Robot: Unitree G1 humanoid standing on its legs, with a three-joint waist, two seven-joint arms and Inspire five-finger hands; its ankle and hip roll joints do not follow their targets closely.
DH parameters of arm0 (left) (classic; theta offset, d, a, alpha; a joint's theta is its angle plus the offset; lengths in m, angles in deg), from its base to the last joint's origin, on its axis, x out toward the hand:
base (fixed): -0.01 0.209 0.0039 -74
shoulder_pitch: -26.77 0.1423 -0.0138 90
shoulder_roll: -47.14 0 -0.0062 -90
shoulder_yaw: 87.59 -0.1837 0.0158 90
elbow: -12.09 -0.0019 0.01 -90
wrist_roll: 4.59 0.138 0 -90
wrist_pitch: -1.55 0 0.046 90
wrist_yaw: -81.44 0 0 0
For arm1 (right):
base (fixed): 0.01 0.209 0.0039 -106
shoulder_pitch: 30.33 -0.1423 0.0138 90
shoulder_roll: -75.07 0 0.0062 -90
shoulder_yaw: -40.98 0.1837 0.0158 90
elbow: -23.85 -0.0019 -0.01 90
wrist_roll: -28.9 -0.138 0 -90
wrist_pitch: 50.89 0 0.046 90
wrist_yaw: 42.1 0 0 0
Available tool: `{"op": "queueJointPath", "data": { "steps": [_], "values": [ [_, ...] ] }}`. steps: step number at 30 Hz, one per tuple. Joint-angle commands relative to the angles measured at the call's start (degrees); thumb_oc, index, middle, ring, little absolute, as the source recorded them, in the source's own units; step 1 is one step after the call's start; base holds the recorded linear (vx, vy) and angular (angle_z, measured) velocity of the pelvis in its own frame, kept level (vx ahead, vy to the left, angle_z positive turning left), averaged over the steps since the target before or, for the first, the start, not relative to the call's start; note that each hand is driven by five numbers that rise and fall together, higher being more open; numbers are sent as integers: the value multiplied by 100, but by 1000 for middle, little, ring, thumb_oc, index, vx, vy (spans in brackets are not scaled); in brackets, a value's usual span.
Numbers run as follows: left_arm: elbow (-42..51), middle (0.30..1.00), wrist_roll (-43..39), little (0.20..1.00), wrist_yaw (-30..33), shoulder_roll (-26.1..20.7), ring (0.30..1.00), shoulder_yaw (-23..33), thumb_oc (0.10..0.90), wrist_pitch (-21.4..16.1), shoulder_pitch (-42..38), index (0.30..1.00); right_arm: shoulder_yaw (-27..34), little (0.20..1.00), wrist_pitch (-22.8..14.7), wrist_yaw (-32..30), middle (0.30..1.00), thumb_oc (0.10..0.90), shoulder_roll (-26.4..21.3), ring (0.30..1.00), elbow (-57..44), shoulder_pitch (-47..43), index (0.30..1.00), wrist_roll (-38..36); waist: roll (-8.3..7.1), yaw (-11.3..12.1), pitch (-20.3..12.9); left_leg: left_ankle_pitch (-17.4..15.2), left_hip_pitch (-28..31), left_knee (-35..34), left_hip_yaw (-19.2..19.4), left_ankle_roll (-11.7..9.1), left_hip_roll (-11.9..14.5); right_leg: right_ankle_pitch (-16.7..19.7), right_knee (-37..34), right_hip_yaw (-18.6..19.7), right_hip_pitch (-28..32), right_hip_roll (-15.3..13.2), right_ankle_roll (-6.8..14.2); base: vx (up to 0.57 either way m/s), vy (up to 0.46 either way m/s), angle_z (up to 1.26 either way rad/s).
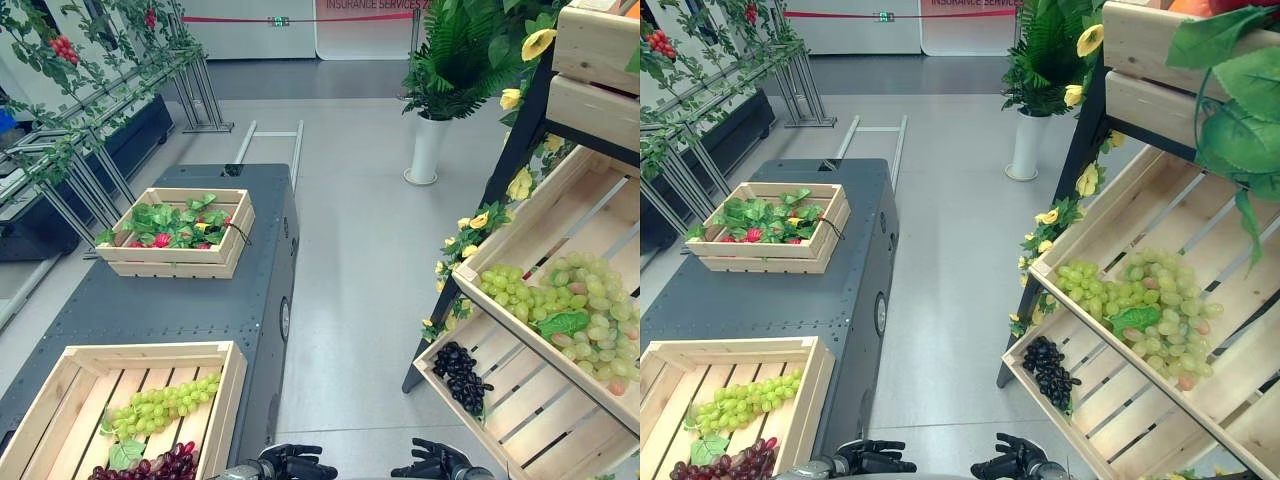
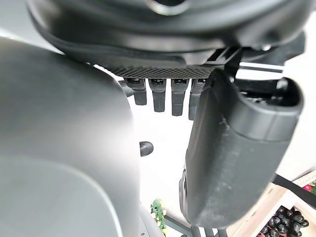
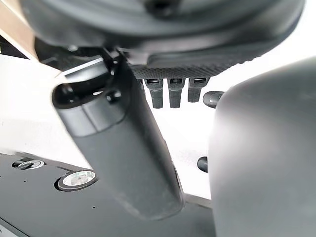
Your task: Pick up the fruits from the basket on one side to the basket on the other side
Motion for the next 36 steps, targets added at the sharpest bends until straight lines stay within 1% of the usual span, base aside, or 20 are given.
{"op": "queueJointPath", "data": {
  "steps": [1,6,12,13,16,17,18,19,23,24,25,27,29,30,31,32,33,34,35,36],
  "values": [
    [-321,900,155,900,-89,219,900,29,800,-2,-461,900,-233,900,-276,-39,900,800,-59,900,107,-309,900,34,-2,-85,150,-271,-26,50,1,142,-197,-52,129,-95,55,38,-30,0,0,0],
    [-342,900,274,900,-93,231,900,-48,800,30,-454,900,-261,900,-286,-64,900,800,-35,900,137,-316,900,16,-9,-94,147,-280,-26,50,5,144,-198,-32,85,-81,71,53,-27,0,0,0],
    [-297,900,499,900,-15,186,900,-211,800,-533,-500,900,-299,900,-264,-83,900,800,-57,900,177,-339,900,25,-2,-118,143,-283,-13,50,25,142,-187,-36,67,-35,87,77,-36,0,0,-1],
    [-229,900,365,900,-60,164,900,-251,800,-623,-523,900,-321,900,-250,-80,900,800,-74,900,162,-333,900,75,0,-127,143,-277,-17,50,29,138,-181,-35,69,-23,81,82,-34,0,-4,-6],
    [10,900,188,900,48,94,900,-352,800,-1105,-622,900,-374,900,-221,-58,900,800,-129,900,93,-331,900,103,13,-137,141,-269,-38,50,21,127,-178,-33,51,-6,70,99,-29,-6,-10,-7],
    [64,900,115,900,13,80,900,-366,800,-1145,-641,900,-382,900,-214,-54,900,800,-137,900,79,-332,900,109,16,-136,145,-264,-46,50,22,125,-176,-29,49,-5,64,100,-27,0,0,0],
    [265,900,68,900,35,33,900,-396,800,-1307,-688,900,-402,900,-182,-45,900,800,-166,900,23,-329,900,126,21,-127,159,-256,-73,50,18,115,-169,-22,36,-5,47,105,-23,0,0,0],
    [345,900,60,900,77,13,900,-403,800,-1314,-701,900,-408,900,-167,-43,900,800,-174,900,3,-326,900,127,22,-123,163,-252,-82,50,16,112,-168,-18,32,-7,41,105,-21,-54,-39,0],
    [1481,900,370,900,681,-291,900,-491,800,-1557,-829,900,-477,900,-37,-97,900,800,-269,900,-229,-296,900,28,37,-49,245,-188,-202,50,-28,94,-168,18,16,-63,-38,104,-14,-64,-37,1],
    [1792,900,458,900,853,-379,900,-503,800,-1535,-850,900,-478,900,-30,-94,900,800,-300,900,-257,-290,900,-4,46,-26,260,-165,-242,50,-55,87,-167,22,12,-85,-56,106,-19,-79,-28,1],
    [2135,900,532,900,1041,-464,900,-516,800,-1376,-875,900,-483,900,-26,-106,900,800,-321,900,-296,-281,900,-32,54,-8,278,-150,-274,50,-82,81,-168,26,12,-106,-74,106,-18,-73,-25,1],
    [2715,900,731,900,1393,-672,900,-536,800,-1317,-936,900,-459,900,-24,-111,900,800,-367,900,-371,-249,900,-39,68,25,309,-121,-326,50,-139,75,-175,34,12,-142,-101,102,-17,-63,-25,4],
    [3697,900,1023,900,1978,-1059,900,-407,800,-1114,-978,900,-435,900,24,-142,900,800,-436,900,-546,-171,900,-97,80,110,347,-75,-416,50,-220,65,-191,32,12,-223,-146,86,-17,-66,-37,14],
    [3863,900,1035,900,1988,-1134,900,-381,800,-1016,-991,900,-428,900,34,-139,900,800,-441,900,-571,-154,900,-91,80,120,352,-71,-424,50,-229,64,-191,31,12,-237,-150,83,-18,-47,-54,26],
    [4304,900,1407,900,2267,-1387,900,-207,800,-974,-977,900,-385,900,58,-121,900,800,-465,900,-674,-71,900,-46,74,182,371,-49,-460,50,-277,61,-194,35,12,-307,-164,68,-22,-17,-36,26],
    [4311,900,1409,900,2267,-1389,900,-205,800,-969,-972,900,-386,900,59,-121,900,800,-465,900,-675,-70,900,-46,73,177,369,-48,-461,50,-281,61,-195,34,12,-310,-164,68,-22,-6,-61,33],
    [4820,900,1700,900,2520,-1685,900,65,800,-792,-898,900,-354,900,100,-74,900,800,-490,900,-780,19,900,43,61,271,387,-16,-501,50,-370,55,-216,23,12,-402,-143,61,-31,13,-48,28],
    [4914,900,1807,900,2677,-1784,900,225,800,-811,-855,900,-345,900,85,-31,900,800,-495,900,-779,52,900,119,49,323,395,8,-533,50,-409,46,-223,15,12,-447,-137,60,-41,13,-48,32],
    [4920,900,1808,900,2677,-1786,900,228,800,-808,-850,900,-347,900,85,-31,900,800,-494,900,-778,52,900,120,48,317,393,9,-534,50,-413,46,-224,14,12,-452,-136,60,-41,9,-33,27],
    [5038,900,1894,900,2753,-1887,900,354,800,-794,-790,900,-367,900,76,-27,900,800,-498,900,-805,91,900,120,41,359,407,34,-559,50,-433,34,-218,9,12,-507,-131,58,-43,2,-40,30]
  ]
}}
